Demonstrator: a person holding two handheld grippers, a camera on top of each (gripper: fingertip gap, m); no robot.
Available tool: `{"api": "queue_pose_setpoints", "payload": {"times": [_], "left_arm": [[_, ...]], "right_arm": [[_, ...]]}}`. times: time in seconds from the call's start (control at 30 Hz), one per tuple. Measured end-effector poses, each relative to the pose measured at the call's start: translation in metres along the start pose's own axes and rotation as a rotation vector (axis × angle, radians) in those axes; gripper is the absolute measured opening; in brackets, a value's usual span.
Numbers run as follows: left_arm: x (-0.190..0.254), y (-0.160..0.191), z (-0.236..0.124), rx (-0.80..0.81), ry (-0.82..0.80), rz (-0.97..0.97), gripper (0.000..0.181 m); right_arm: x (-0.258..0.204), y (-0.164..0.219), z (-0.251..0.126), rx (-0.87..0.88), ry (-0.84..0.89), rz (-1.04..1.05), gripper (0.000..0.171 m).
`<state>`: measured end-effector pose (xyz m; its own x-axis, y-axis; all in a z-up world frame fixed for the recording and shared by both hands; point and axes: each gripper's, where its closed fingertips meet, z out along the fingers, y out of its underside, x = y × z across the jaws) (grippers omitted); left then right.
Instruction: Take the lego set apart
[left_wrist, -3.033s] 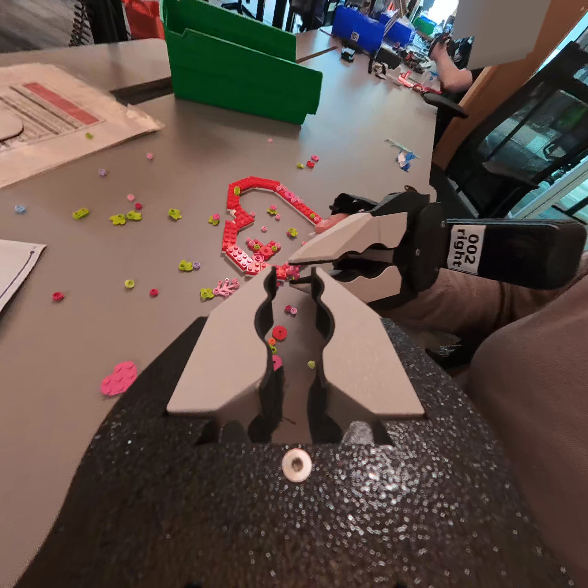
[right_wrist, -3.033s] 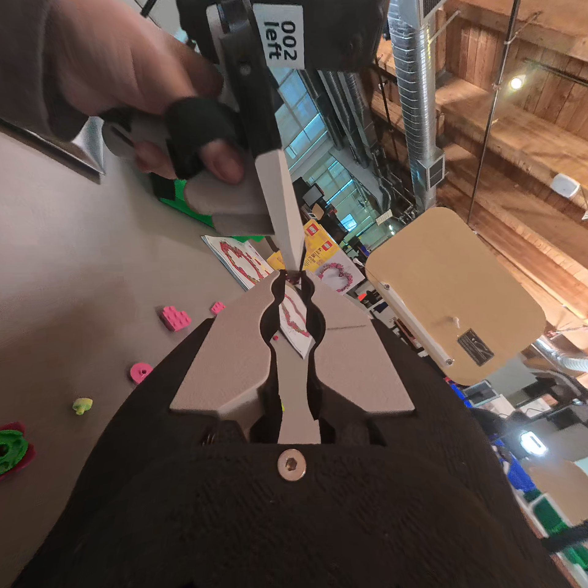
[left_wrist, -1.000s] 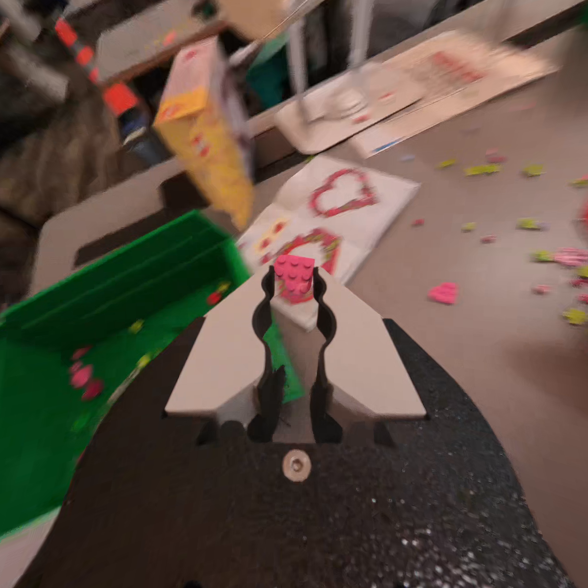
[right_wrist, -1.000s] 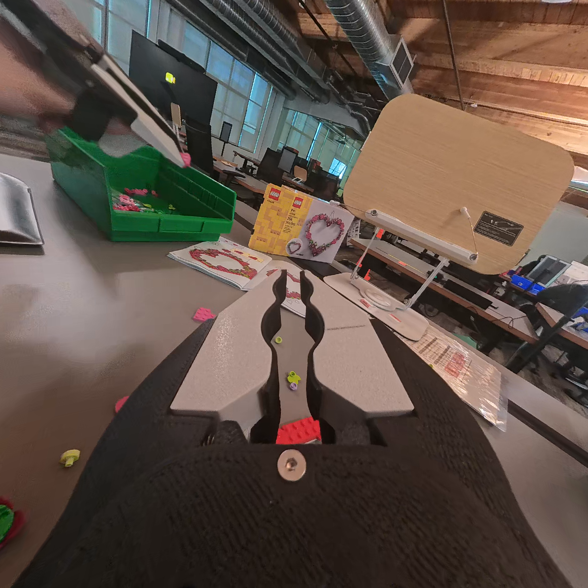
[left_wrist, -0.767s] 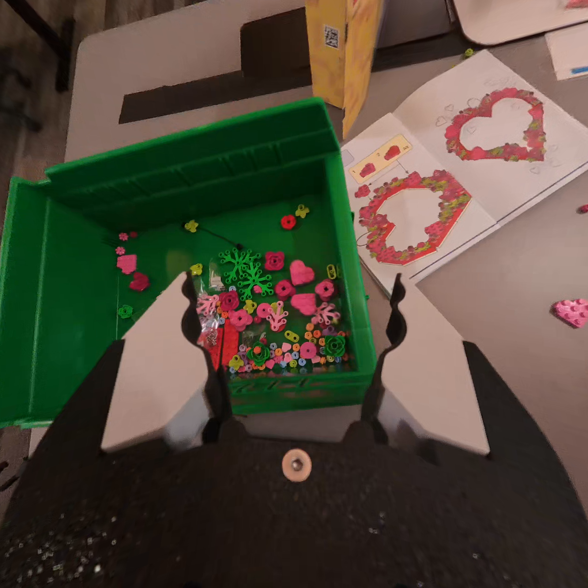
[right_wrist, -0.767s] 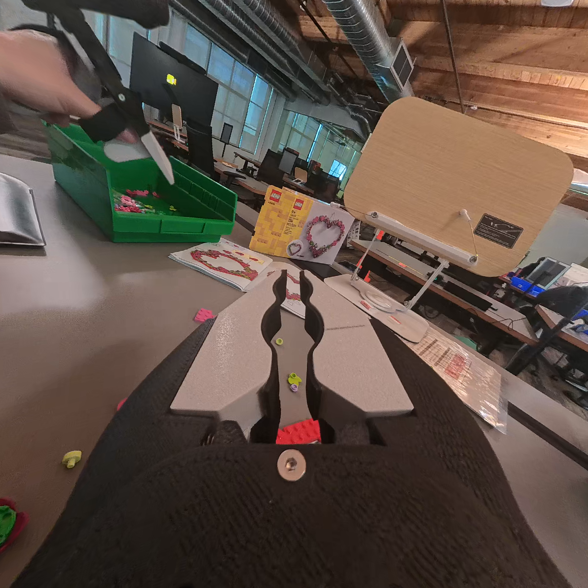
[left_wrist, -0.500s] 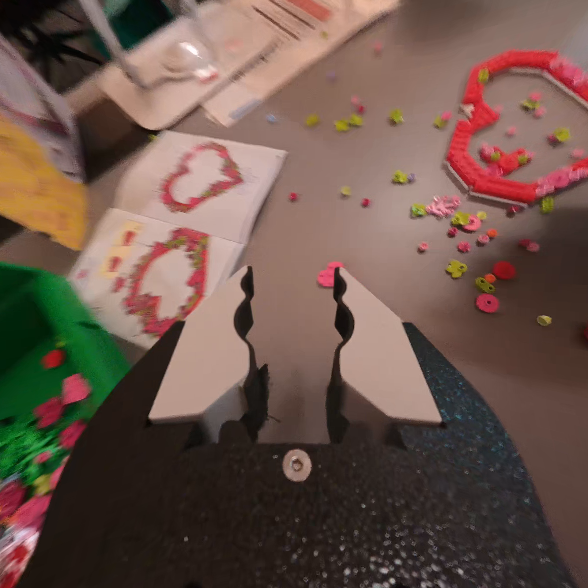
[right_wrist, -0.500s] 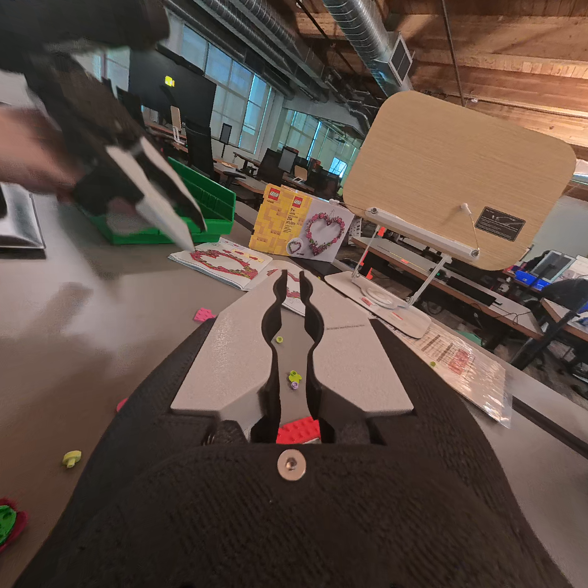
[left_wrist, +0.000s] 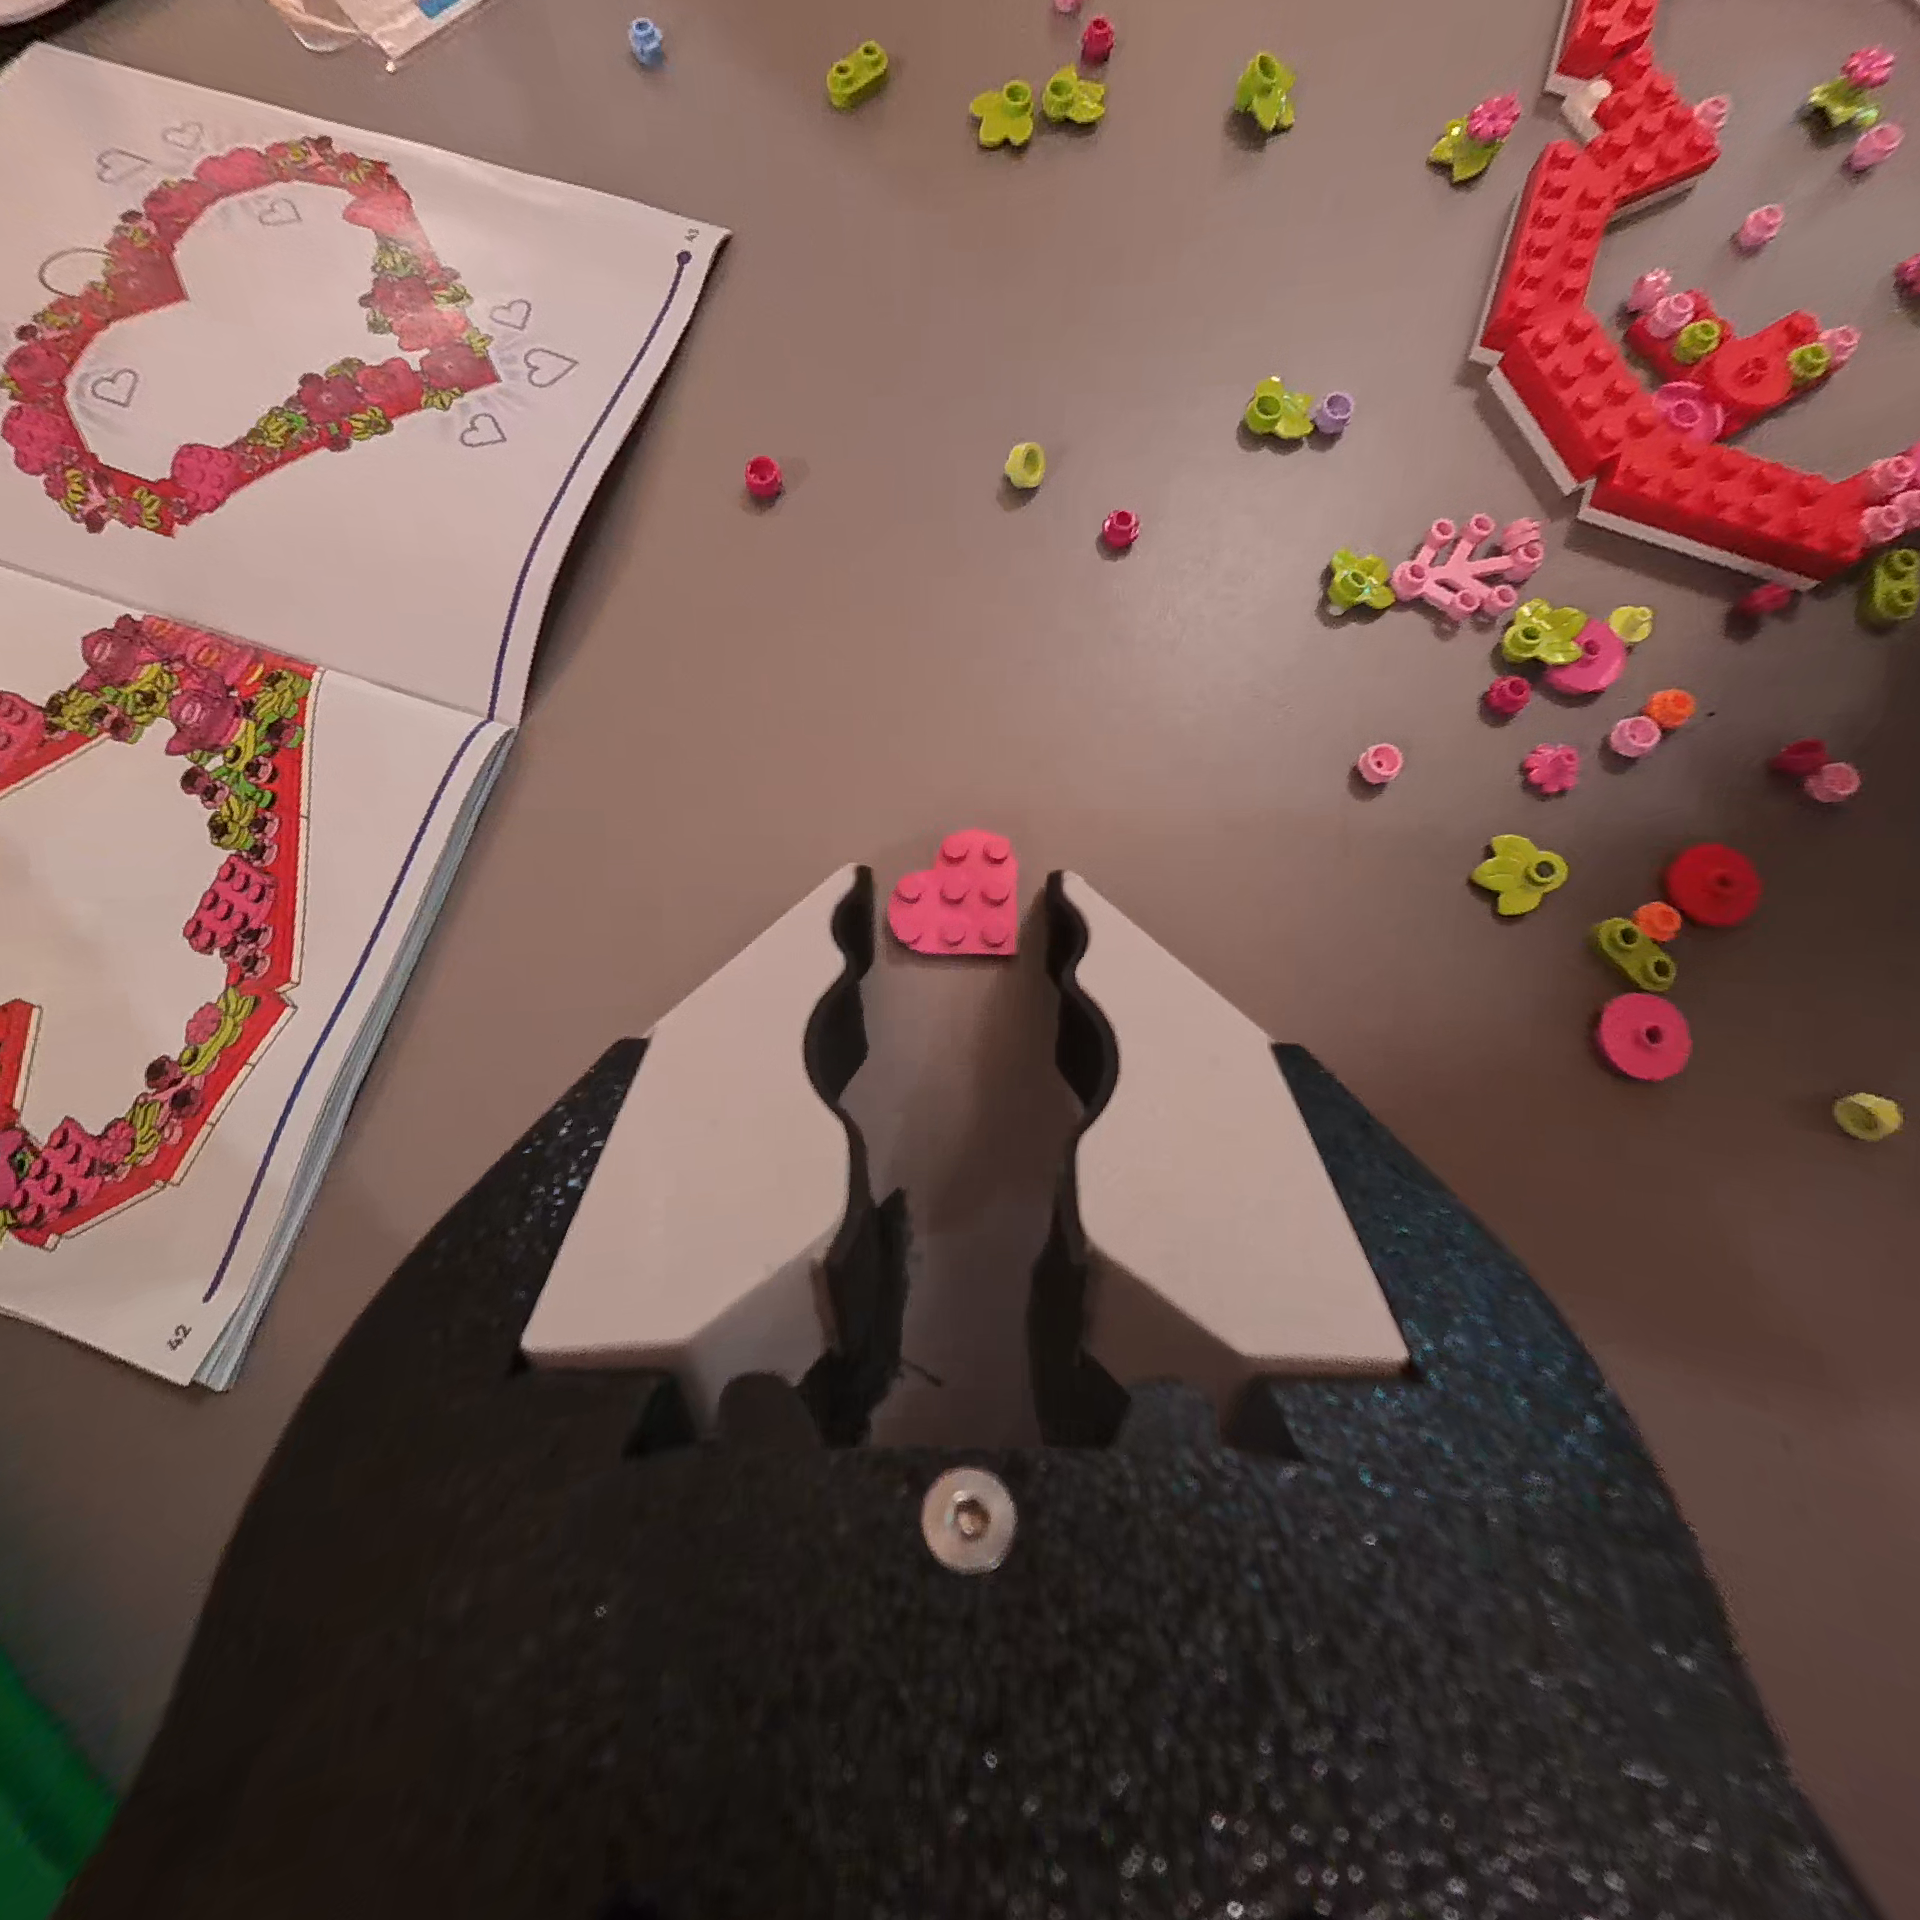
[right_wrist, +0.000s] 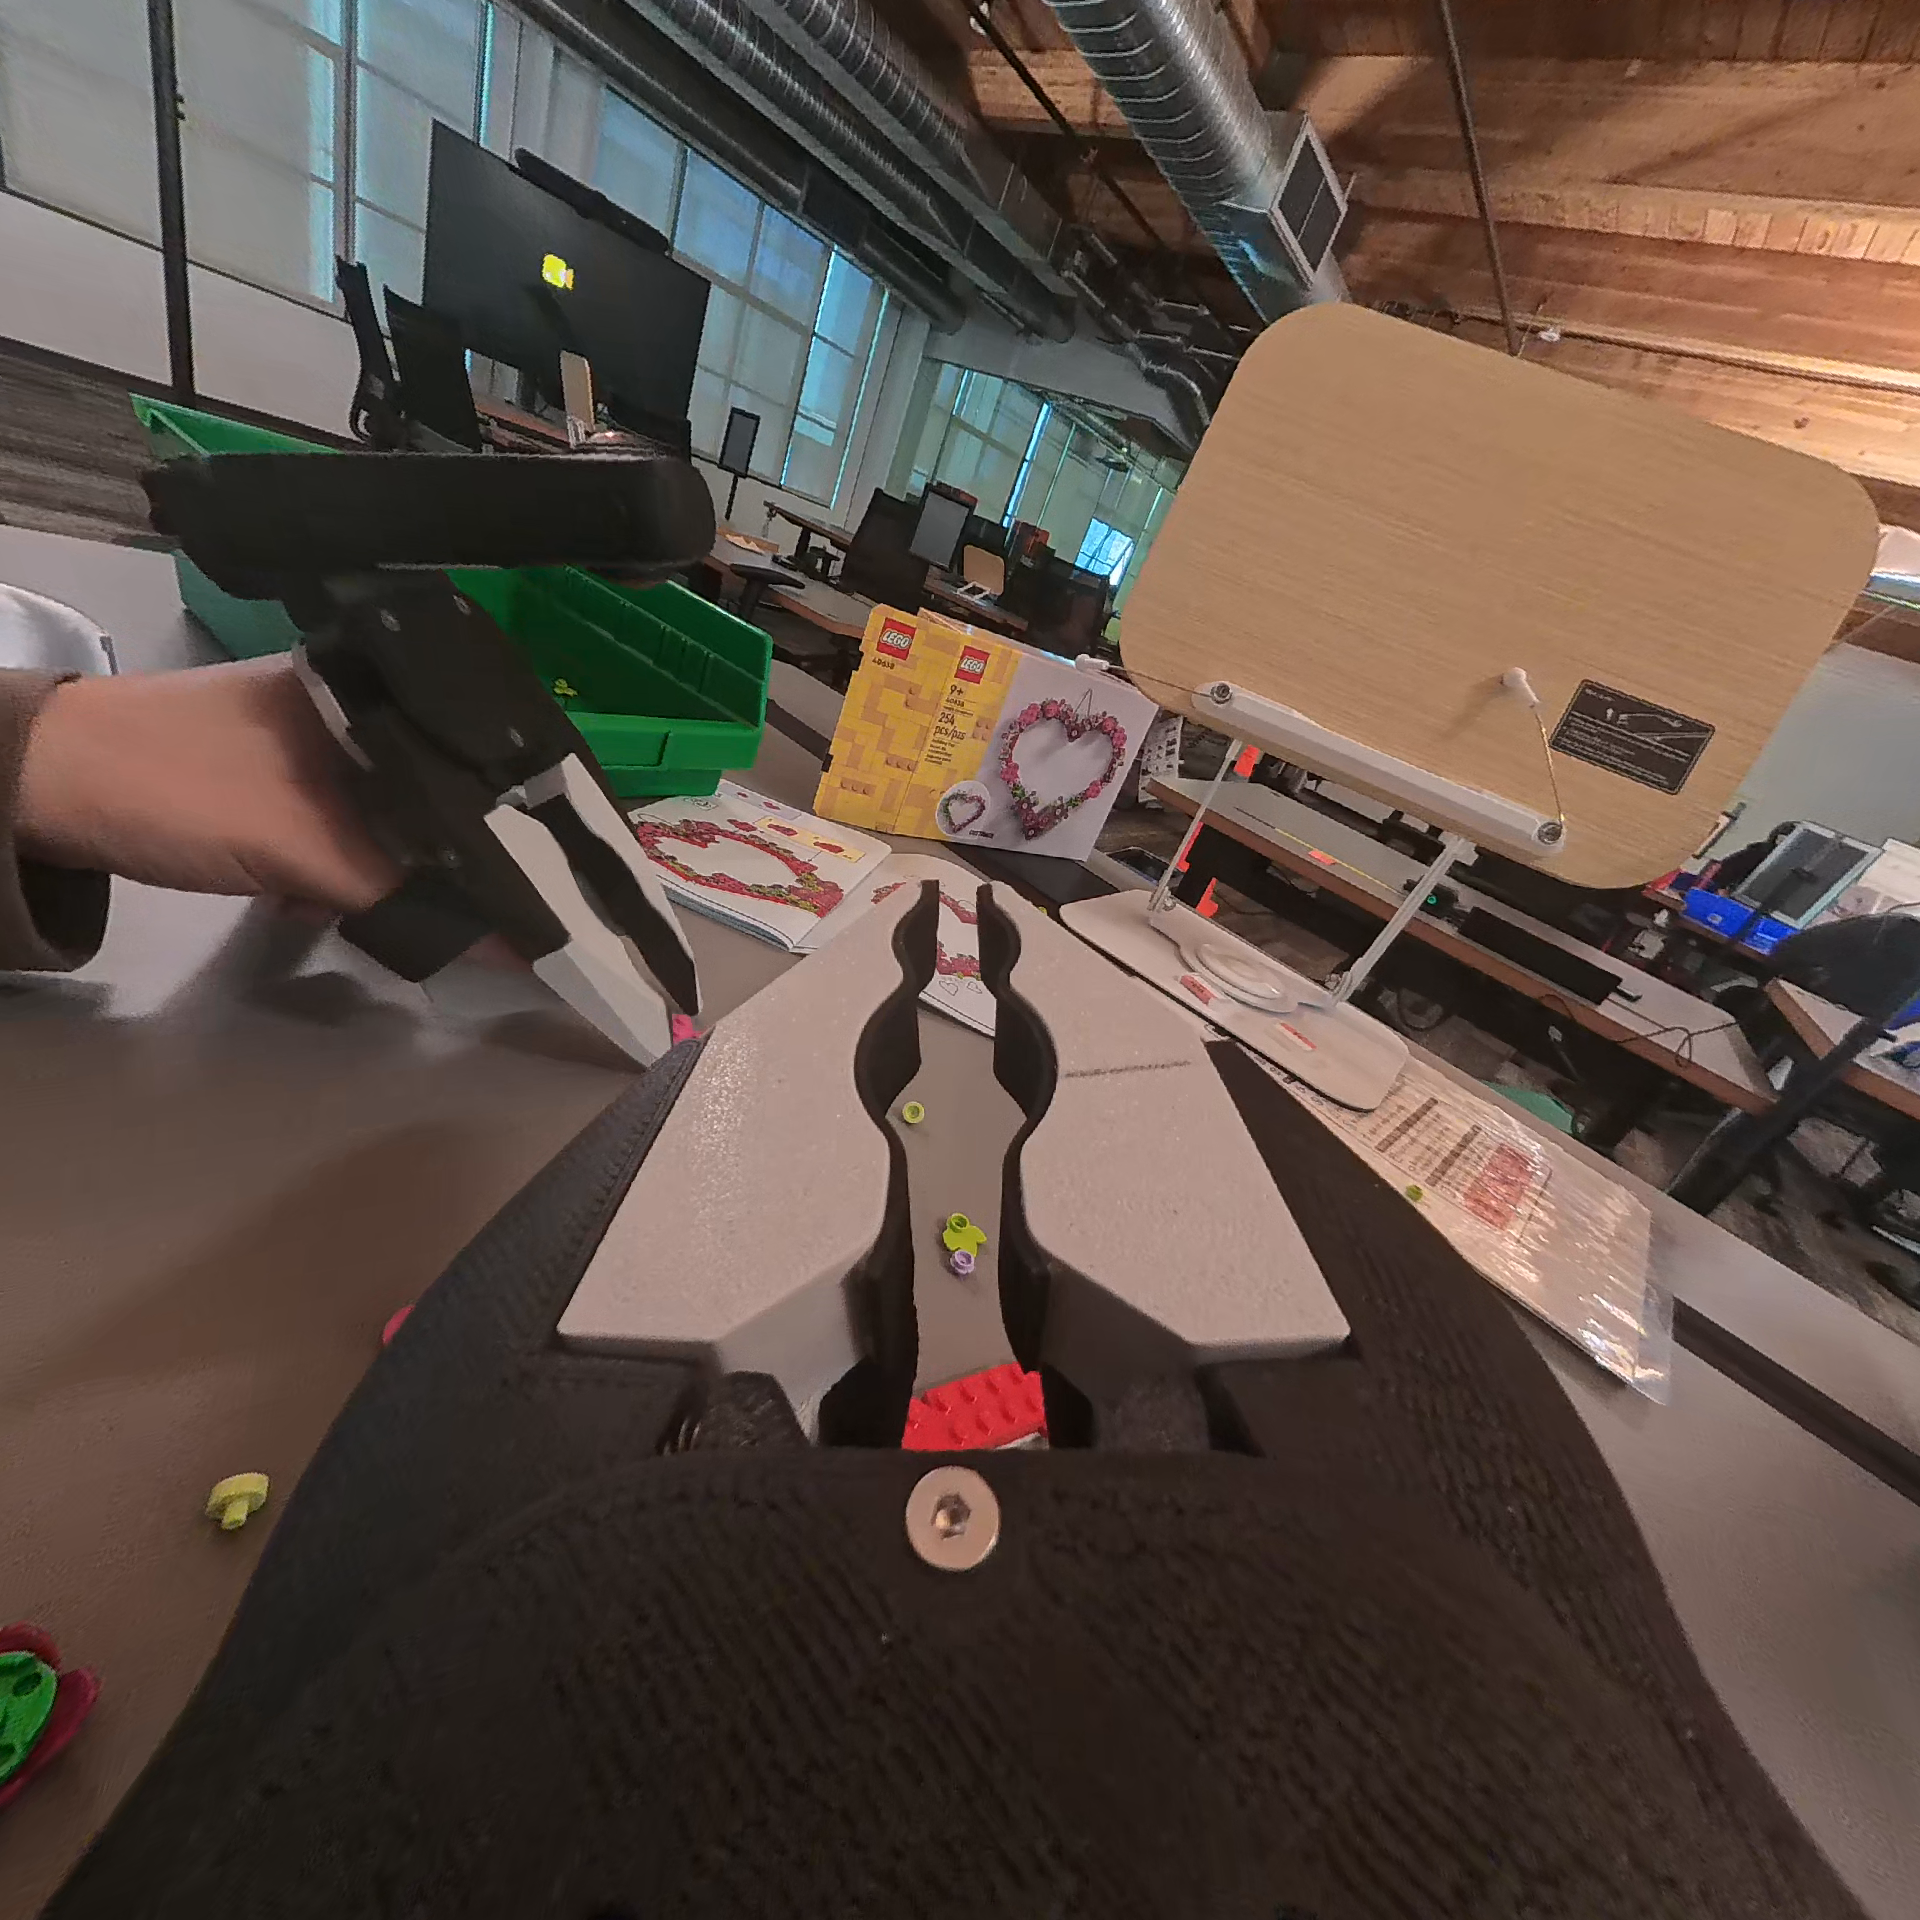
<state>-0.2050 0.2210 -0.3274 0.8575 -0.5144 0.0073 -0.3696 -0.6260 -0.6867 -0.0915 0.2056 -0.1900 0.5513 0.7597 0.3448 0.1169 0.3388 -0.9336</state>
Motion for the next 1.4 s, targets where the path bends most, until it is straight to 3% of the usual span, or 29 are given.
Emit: {"api": "queue_pose_setpoints", "payload": {"times": [0.13, 0.23, 0.4, 0.57, 0.67, 0.77, 0.87, 0.97, 1.07, 1.17, 1.4], "left_arm": [[0.002, 0.001, -0.002, -0.004, 0.016, 0.007, 0.021], [-0.010, -0.011, -0.019, 0.058, -0.074, 0.049, 0.020], [-0.079, -0.058, -0.122, 0.286, -0.380, -0.009, 0.020], [-0.169, -0.031, -0.192, 0.173, -0.609, -0.224, 0.020], [-0.195, 0.003, -0.204, 0.027, -0.657, -0.377, 0.056], [-0.196, 0.009, -0.203, 0.038, -0.626, -0.438, 0.061], [-0.158, -0.021, -0.186, 0.158, -0.512, -0.309, 0.066], [-0.044, -0.062, -0.141, 0.302, -0.060, -0.071, 0.046], [0.062, -0.046, -0.101, 0.219, 0.315, 0.140, 0.022], [0.101, -0.007, -0.061, 0.058, 0.374, 0.314, 0.023], [0.133, 0.022, -0.028, -0.045, 0.458, 0.285, 0.030]], "right_arm": [[0.000, 0.000, 0.000, 0.000, -0.001, 0.001, 0.006], [0.001, 0.000, 0.000, 0.001, 0.002, 0.002, 0.006], [0.005, 0.000, -0.001, 0.002, 0.020, -0.004, 0.005], [0.007, -0.002, -0.002, 0.006, 0.034, -0.017, 0.005], [0.010, -0.002, -0.003, 0.010, 0.041, -0.003, 0.005], [0.013, -0.002, -0.004, 0.014, 0.049, 0.015, 0.005], [0.017, -0.001, -0.006, 0.016, 0.060, 0.029, 0.005], [0.019, 0.000, -0.006, 0.017, 0.065, 0.043, 0.005], [0.020, 0.001, -0.006, 0.014, 0.064, 0.052, 0.005], [0.019, 0.001, -0.006, 0.015, 0.060, 0.057, 0.005], [0.017, 0.001, -0.005, 0.012, 0.052, 0.052, 0.005]]}}
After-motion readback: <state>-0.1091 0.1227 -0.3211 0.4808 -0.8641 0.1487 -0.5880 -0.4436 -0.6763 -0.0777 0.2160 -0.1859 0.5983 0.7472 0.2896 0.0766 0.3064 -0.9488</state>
